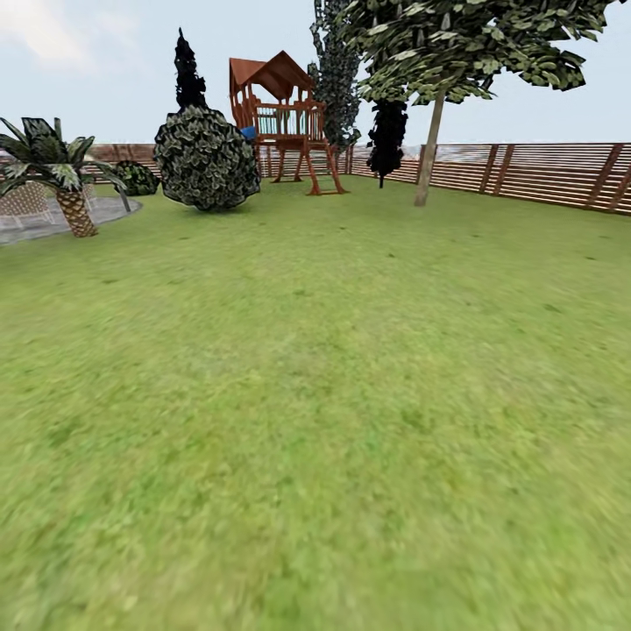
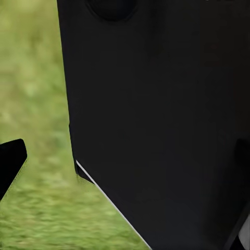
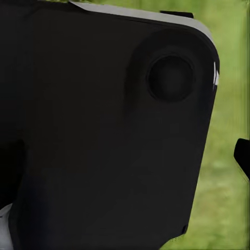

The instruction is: Take the three Easter eggs out of the wicker basket on the lawn in the garden, then place them on the lawn next to a single tree (choose any tree) so that all three eggs are next to the same tree and none are left in the basket.

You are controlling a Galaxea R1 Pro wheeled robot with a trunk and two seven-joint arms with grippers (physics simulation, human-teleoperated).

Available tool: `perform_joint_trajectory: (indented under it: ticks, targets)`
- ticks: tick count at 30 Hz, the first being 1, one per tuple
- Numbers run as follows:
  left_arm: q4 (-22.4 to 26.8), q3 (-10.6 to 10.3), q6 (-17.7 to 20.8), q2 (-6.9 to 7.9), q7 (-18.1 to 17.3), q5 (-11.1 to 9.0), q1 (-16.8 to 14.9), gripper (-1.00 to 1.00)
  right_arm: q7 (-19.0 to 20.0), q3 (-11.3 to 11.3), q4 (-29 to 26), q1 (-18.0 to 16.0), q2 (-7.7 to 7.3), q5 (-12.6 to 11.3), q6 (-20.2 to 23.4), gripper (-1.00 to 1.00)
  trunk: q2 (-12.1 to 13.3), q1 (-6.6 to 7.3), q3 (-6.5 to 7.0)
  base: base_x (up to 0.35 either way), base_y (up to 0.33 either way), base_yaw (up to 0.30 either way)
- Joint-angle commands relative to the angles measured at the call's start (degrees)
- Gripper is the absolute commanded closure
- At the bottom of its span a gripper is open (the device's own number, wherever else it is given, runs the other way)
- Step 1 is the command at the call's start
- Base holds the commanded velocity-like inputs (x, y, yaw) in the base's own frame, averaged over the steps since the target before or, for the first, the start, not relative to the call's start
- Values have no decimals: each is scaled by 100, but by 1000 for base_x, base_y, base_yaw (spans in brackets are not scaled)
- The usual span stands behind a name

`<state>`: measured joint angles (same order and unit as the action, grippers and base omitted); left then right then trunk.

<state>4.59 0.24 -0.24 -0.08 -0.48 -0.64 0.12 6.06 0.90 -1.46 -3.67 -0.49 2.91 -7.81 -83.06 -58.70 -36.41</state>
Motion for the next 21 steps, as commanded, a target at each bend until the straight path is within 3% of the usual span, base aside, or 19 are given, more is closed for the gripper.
perform_joint_trajectory:
  ticks: [1, 21]
  targets:
    - [7, 2, -2, 0, -5, -7, -1, -100, 9, 6, 12, -3, -3, 25, -19, -100, -2, -3, -4, 318, 0, 0]
    - [31, 10, -5, 14, 1, -7, 3, -100, 9, 6, 32, -3, 2, 25, -19, -100, -2, -3, -4, 318, 0, 0]
